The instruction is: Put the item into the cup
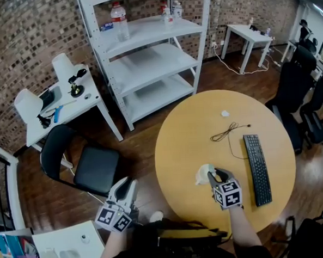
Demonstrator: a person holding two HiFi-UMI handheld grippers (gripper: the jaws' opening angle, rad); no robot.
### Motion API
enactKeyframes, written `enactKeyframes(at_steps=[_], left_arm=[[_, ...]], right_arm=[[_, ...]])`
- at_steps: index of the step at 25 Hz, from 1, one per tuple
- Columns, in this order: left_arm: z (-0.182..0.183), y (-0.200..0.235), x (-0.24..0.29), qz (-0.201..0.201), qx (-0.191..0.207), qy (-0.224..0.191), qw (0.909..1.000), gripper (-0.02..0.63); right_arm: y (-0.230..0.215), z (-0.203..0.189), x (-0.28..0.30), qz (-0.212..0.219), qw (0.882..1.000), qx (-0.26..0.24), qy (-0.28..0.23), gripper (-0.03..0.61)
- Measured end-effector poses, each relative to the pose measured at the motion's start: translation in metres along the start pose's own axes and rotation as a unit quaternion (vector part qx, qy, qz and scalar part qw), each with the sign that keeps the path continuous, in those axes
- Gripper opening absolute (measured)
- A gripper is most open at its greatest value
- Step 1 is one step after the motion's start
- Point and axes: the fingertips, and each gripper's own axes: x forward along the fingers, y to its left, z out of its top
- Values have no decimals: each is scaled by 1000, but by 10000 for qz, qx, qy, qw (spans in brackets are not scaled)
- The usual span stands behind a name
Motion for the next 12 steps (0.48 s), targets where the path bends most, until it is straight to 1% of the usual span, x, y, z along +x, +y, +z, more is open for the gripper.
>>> enactKeyframes(at_steps=[1, 2, 4, 7, 10, 12], left_arm=[[-1, 1, -1, 14, -17, 11, 10000, 74], [-4, 2, -3, 2, -56, 36, 10000, 74], [-7, 1, -3, -41, -106, 57, 9999, 74], [-8, -2, -2, -89, -115, 49, 9999, 74], [-10, -6, 2, -166, -164, 69, 9997, 74], [-10, -10, 7, -259, -167, 95, 9995, 74]], right_arm=[[2, -3, 2, 33, 10000, 6, 41, 156], [4, -5, 4, 67, 9999, 25, 76, 172], [3, -9, 5, 53, 9999, 48, 99, 172], [1, -6, -1, -4, 9999, 121, -3, 172], [-2, 6, -17, -80, 9992, 291, -280, 172], [-9, 18, -33, -184, 9969, 499, -584, 172]])
